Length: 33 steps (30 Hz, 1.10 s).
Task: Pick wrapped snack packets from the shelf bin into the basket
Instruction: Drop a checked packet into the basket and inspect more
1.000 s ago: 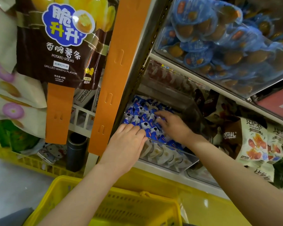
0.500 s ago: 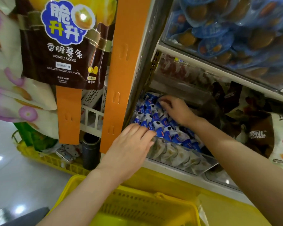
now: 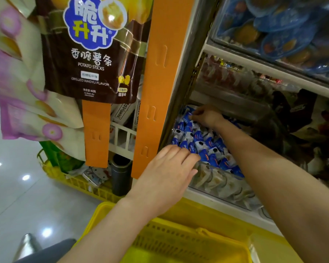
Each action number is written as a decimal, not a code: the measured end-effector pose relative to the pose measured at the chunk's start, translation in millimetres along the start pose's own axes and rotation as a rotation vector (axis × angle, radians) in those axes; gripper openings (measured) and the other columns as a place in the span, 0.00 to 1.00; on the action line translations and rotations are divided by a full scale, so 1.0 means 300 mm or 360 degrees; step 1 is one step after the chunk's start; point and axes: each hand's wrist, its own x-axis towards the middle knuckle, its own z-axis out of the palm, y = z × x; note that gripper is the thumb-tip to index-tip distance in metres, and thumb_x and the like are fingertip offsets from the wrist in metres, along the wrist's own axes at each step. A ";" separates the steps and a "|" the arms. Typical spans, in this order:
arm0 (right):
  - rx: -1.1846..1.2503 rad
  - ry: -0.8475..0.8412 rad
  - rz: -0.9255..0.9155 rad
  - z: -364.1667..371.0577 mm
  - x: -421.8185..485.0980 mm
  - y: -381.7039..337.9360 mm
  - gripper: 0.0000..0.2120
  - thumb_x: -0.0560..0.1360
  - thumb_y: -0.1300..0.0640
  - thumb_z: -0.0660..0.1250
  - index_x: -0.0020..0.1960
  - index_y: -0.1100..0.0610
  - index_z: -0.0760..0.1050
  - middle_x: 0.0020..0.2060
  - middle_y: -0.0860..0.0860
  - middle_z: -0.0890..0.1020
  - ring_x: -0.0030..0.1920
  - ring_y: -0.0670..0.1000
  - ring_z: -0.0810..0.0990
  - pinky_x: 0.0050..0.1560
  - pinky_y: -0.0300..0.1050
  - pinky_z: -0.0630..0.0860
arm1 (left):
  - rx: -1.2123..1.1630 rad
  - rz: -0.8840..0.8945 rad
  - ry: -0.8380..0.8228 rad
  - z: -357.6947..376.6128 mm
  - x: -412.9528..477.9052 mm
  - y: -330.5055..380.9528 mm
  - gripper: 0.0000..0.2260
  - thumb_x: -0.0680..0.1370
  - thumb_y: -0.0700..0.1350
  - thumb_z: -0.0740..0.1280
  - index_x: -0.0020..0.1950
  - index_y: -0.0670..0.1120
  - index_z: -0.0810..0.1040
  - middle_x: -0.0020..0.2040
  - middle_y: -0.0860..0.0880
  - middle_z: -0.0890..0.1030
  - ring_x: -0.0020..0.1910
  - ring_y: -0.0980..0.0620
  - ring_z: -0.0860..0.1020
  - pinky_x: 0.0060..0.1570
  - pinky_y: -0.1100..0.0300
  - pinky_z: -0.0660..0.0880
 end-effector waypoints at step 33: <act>0.1546 -0.0024 -0.0106 0.110 -0.865 0.072 0.06 0.76 0.63 0.63 0.44 0.54 0.75 0.37 0.50 0.80 0.32 0.38 0.77 0.34 0.30 0.73 | -0.1933 -0.1216 0.0243 0.042 -0.164 0.172 0.05 0.79 0.45 0.61 0.53 0.46 0.75 0.41 0.45 0.80 0.42 0.51 0.78 0.47 0.52 0.76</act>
